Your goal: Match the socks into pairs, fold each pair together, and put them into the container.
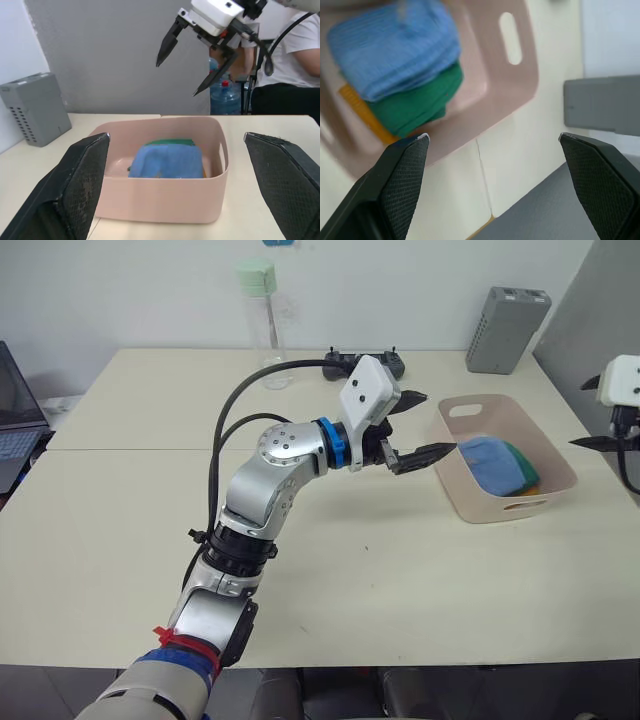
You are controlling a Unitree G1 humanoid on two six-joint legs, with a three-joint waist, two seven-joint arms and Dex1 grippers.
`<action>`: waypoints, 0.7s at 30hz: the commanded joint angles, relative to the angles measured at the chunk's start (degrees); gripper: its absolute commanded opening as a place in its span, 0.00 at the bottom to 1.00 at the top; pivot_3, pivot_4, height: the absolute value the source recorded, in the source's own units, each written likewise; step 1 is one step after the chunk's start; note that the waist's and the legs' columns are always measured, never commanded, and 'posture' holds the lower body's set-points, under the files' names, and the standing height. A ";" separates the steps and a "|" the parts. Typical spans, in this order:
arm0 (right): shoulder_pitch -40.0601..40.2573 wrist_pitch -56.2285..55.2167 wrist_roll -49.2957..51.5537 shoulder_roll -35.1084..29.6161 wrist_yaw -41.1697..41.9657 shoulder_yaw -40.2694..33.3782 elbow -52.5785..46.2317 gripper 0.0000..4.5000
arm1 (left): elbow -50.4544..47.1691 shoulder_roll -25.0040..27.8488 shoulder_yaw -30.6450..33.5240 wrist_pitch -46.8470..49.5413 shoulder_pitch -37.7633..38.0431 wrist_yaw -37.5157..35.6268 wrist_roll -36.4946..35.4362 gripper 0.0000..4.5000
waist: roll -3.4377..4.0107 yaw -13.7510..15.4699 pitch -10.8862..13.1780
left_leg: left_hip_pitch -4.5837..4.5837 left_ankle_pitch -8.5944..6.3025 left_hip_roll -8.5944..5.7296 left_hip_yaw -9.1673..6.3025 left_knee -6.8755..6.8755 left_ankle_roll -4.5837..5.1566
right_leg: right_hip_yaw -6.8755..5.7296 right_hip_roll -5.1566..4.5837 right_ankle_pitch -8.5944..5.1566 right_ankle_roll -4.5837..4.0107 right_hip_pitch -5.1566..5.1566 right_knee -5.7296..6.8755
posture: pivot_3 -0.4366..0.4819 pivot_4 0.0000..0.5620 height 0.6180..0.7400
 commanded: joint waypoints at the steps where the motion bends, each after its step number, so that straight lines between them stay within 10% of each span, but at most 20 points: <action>1: 0.62 -1.68 2.21 2.04 -2.77 -3.02 -0.89 0.86 | -0.75 -0.40 0.33 -1.45 -1.63 -0.43 -0.35 1.00 | 0.00 -0.14 0.00 | 0.01 0.00 0.01 -0.02 0.00 0.00 | -0.02 0.01 0.00 0.00 0.00 0.02 | 0.48 0.27 1.00; 12: 9.30 0.48 4.46 11.36 -6.34 -2.90 -5.85 0.01 | -1.95 -0.18 0.22 -0.29 -1.17 -0.79 -0.91 1.00 | 0.01 0.02 -0.01 | -0.01 0.01 -0.03 -0.08 0.00 -0.01 | -0.06 -0.01 0.01 -0.01 0.04 0.02 | 0.48 0.27 1.00; 21: 10.03 -9.05 -6.75 11.37 -15.39 3.05 8.43 0.01 | -2.40 0.12 0.16 0.04 -0.84 -0.80 -0.42 1.00 | 0.01 0.74 -0.01 | 0.00 0.01 -0.03 -0.09 0.06 0.00 | -0.06 -0.01 0.02 0.00 0.07 0.01 | 0.48 0.27 1.00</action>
